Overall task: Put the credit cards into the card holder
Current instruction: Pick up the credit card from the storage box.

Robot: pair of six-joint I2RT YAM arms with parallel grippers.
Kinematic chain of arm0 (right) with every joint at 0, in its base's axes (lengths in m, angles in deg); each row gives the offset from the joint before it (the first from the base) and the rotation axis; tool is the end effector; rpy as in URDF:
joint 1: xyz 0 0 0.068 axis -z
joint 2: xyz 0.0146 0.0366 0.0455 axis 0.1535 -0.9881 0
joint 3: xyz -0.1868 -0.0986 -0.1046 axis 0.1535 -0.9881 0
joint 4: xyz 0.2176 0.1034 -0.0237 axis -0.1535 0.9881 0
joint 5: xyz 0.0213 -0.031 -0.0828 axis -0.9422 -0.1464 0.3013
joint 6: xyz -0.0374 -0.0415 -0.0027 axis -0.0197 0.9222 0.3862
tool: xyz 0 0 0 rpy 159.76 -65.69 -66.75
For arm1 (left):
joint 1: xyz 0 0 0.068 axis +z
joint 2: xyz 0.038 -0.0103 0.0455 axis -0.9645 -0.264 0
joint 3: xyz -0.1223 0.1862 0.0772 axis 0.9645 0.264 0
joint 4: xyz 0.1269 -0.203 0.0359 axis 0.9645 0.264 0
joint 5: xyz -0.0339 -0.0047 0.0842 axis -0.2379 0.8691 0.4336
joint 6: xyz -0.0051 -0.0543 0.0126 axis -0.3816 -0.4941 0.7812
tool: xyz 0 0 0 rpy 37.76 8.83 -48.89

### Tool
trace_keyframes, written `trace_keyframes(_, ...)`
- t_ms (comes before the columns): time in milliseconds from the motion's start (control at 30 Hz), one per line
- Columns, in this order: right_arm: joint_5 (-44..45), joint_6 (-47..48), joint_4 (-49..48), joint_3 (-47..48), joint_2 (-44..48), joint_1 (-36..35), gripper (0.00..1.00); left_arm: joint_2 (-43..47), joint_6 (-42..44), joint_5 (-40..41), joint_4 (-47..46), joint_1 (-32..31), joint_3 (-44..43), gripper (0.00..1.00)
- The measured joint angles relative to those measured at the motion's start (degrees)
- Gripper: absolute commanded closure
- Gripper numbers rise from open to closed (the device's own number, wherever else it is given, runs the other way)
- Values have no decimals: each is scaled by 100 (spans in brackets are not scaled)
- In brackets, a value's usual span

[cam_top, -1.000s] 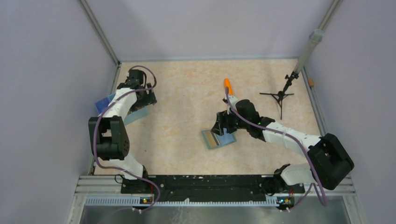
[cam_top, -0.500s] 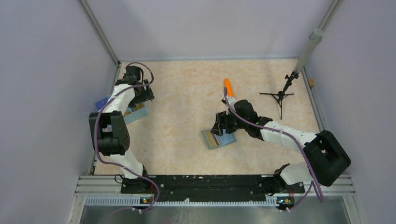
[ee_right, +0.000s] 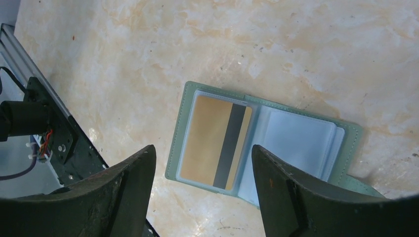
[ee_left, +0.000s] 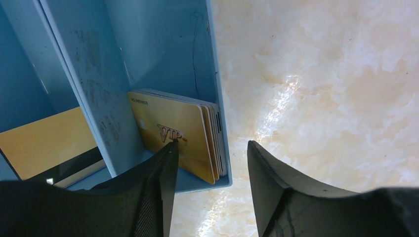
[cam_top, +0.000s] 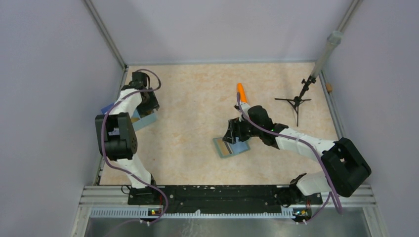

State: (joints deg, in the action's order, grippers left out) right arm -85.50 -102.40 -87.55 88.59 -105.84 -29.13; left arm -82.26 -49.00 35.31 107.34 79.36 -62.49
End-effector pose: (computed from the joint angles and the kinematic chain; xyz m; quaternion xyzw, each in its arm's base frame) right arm 0.2092 0.1795 0.1762 -0.1923 0.8651 0.3511 0.3022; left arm 0.3458 0.0319 0.1901 -0.2120 0.9475 0.0157 0.2388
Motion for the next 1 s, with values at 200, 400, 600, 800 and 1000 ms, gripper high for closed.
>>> trace_keyframes(200,-26,-46,0,0,0,2,31,26,-4,-4,-22,7,2,49)
trace_keyframes(400,-50,-63,-2,0,-2,0,31,168,-4,-2,-76,0,15,53)
trace_keyframes(600,-94,-63,0,0,-24,2,32,323,9,-2,-133,-7,31,64)
trace_keyframes(800,-131,-66,0,0,-28,2,32,323,15,92,-129,-4,48,57)
trace_keyframes(1000,-140,-79,0,0,-28,2,32,321,0,216,-87,39,48,55)
